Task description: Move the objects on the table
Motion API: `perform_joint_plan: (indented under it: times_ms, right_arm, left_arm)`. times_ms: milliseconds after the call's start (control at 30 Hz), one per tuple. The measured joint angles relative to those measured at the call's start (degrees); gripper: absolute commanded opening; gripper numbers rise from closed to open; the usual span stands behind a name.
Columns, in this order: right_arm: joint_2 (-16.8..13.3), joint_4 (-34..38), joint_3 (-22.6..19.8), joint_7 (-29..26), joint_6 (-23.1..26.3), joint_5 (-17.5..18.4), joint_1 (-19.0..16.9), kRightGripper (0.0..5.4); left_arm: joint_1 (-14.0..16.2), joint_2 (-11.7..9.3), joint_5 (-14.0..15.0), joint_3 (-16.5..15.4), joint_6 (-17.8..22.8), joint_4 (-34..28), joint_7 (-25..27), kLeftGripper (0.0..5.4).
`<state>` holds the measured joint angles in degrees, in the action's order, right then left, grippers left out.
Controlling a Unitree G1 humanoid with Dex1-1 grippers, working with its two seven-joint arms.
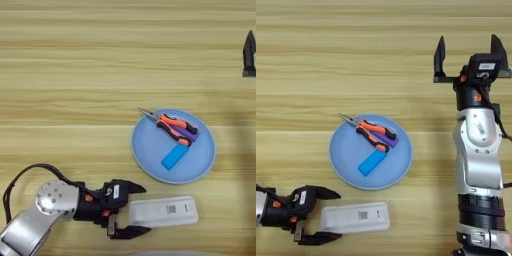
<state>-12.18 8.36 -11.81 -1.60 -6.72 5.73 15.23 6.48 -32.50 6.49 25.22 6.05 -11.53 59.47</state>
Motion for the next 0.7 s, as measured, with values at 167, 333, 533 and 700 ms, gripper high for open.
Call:
perform_joint_plan:
  times_ms: [167,333,533,700]
  right_arm:
    - [0.0,0.3,0.0,0.0,0.0,0.1,0.0,5.4]
    - [0.0,0.6,0.0,0.0,0.4,0.2,0.0,5.4]
    - [0.0,1.0,-0.1,0.0,1.3,0.4,0.0,5.4]
    - [0.1,1.1,-0.1,0.0,1.4,0.7,0.0,5.4]
  left_arm:
    - [-0.3,0.0,0.0,0.3,0.4,0.0,0.0,3.23]
    - [-0.3,0.0,0.0,0.3,0.5,0.0,-0.1,2.86]
    - [-0.5,-0.2,0.0,0.2,0.4,0.0,0.0,2.86]
    - [-0.8,-0.2,0.1,-0.2,0.3,0.6,0.1,2.86]
